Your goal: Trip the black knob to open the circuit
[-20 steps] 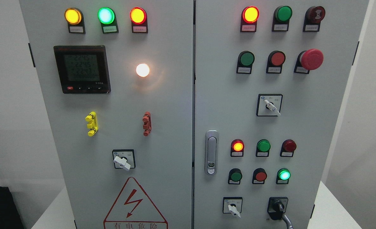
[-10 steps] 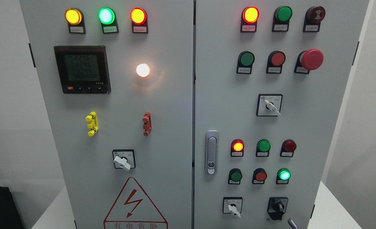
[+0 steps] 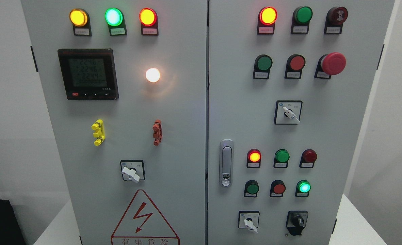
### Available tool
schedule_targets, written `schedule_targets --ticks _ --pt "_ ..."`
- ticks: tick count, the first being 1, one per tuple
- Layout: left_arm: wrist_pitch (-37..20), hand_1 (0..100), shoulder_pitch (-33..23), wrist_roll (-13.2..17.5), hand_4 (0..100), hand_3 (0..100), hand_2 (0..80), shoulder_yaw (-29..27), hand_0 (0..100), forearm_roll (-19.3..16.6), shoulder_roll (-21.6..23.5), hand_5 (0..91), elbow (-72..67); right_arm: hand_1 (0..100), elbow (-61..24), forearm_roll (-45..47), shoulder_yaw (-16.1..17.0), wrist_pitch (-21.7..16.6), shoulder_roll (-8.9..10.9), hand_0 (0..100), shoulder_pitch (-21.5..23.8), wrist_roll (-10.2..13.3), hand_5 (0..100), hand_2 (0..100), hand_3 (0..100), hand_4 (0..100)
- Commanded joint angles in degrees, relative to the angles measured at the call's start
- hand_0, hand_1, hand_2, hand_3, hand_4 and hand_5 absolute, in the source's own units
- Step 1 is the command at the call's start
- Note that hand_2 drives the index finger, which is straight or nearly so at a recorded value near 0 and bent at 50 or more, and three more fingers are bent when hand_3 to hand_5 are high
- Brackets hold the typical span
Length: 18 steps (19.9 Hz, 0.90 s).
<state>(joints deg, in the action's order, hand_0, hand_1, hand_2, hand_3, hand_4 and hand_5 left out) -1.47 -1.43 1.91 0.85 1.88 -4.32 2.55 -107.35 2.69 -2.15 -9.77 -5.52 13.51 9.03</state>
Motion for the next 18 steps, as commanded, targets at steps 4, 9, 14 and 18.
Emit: schedule_targets --ticks 4,9,14,18 --pt "-0.2 39 0.1 0.0 0 0 0.0 -0.1 12 0.1 0.0 0.0 0.0 0 -2.0 0.2 -0.1 -2.0 -0.19 0 1.6 -0.7 11 0 13 6" --pt "-0.2 39 0.1 0.0 0 0 0.0 -0.1 12 0.1 0.0 0.0 0.0 0 -2.0 0.2 0.0 -2.0 -0.11 0 1.8 -0.7 0 0 5 0" --pt "-0.1 39 0.1 0.0 0 0 0.0 -0.1 12 0.1 0.0 0.0 0.0 0 -1.9 0.2 0.0 -2.0 0.16 0 1.9 -0.9 0 0 3 0" --pt "-0.2 39 0.1 0.0 0 0 0.0 -0.1 12 0.1 0.0 0.0 0.0 0 -1.7 0.2 0.0 -2.0 0.24 0 1.6 -0.9 0 0 3 0"
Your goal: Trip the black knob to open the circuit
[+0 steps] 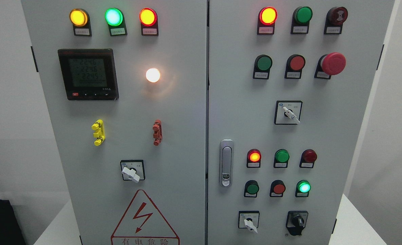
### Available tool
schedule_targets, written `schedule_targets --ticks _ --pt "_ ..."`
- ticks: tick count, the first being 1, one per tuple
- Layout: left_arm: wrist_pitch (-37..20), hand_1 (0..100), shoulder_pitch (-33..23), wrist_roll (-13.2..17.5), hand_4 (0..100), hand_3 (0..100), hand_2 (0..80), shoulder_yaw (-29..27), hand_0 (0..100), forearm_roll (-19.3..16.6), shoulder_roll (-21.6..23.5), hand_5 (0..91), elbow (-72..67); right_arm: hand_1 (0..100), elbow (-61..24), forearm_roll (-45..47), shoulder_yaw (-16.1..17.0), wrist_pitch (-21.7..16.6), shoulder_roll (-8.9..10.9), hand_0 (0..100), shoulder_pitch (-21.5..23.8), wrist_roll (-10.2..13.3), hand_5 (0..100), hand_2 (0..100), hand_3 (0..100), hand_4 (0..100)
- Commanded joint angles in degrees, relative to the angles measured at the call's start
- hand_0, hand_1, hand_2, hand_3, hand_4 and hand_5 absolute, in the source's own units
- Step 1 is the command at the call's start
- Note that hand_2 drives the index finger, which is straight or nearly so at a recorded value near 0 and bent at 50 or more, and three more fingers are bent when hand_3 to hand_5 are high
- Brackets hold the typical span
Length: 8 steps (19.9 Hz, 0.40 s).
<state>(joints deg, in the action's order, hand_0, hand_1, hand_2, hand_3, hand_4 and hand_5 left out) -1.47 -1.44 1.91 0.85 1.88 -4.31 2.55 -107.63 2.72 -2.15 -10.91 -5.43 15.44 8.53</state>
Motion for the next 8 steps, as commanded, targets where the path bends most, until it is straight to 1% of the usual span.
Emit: schedule_targets --ticks 1,8 --pt "-0.2 39 0.1 0.0 0 0 0.0 -0.1 12 0.1 0.0 0.0 0.0 0 -1.4 0.2 0.0 -0.9 0.16 0 -0.4 -0.4 0 0 3 0" --pt "-0.1 39 0.1 0.0 0 0 0.0 -0.1 12 0.1 0.0 0.0 0.0 0 -1.3 0.2 0.0 -0.9 0.16 0 -0.7 -0.4 0 0 3 0"
